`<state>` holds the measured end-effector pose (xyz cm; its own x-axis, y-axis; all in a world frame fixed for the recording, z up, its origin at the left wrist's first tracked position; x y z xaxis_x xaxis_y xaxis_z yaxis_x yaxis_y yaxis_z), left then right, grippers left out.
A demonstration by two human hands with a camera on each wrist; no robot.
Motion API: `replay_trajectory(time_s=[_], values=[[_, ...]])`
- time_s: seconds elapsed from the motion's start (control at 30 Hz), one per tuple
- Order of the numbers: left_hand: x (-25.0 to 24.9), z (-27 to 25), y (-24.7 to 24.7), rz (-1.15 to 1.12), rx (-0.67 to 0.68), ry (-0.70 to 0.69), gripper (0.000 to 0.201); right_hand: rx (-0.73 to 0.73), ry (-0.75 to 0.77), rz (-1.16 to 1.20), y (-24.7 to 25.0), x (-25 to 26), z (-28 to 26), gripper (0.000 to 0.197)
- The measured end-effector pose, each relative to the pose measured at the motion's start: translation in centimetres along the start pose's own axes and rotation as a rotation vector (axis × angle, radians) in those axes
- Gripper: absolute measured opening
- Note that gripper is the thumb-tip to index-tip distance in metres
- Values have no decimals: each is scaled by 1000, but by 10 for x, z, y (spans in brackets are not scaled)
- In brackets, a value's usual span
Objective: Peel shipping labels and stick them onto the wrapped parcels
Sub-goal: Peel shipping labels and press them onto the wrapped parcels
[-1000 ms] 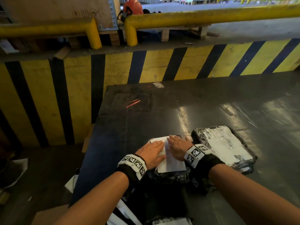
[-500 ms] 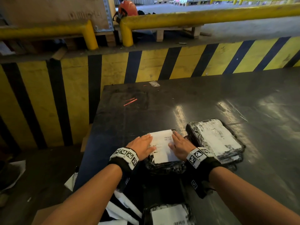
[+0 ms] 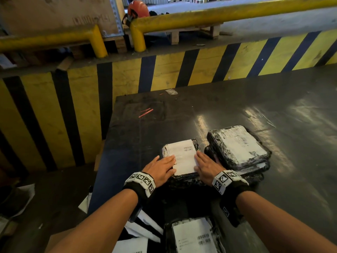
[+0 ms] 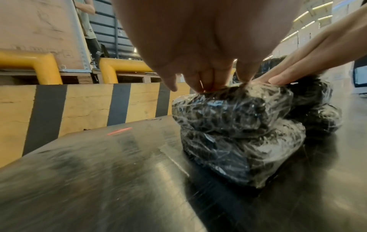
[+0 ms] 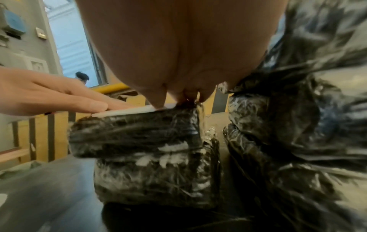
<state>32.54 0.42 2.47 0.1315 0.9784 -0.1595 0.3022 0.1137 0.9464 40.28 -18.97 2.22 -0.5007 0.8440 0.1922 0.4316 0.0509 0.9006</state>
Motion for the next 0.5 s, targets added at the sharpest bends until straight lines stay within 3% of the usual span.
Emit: replay_trajectory(time_s=[0.1, 0.2, 0.3, 0.5], values=[[-7, -4, 6, -11, -34, 23, 53, -46, -37, 80, 0, 0, -11, 56], [-31, -9, -4, 2, -97, -34, 56, -117, 39, 49, -8, 11, -27, 55], [-49, -15, -26, 90, -87, -68, 61, -97, 93, -22, -25, 19, -36, 55], [-40, -23, -38, 148, -109, -50, 59, -99, 60, -33, -33, 7, -35, 56]])
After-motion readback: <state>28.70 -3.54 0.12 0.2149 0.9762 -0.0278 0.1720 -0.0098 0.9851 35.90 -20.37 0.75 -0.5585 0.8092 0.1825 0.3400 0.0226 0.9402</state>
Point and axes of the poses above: each hand's wrist, its own z-axis towards the middle knuckle, its own y-axis out of the back of the hand, x = y × z, the point moved 1 cm from there along z, towards the middle knuckle, and after that the axes turned 5 degrees about -y, right-handed, at the moved point
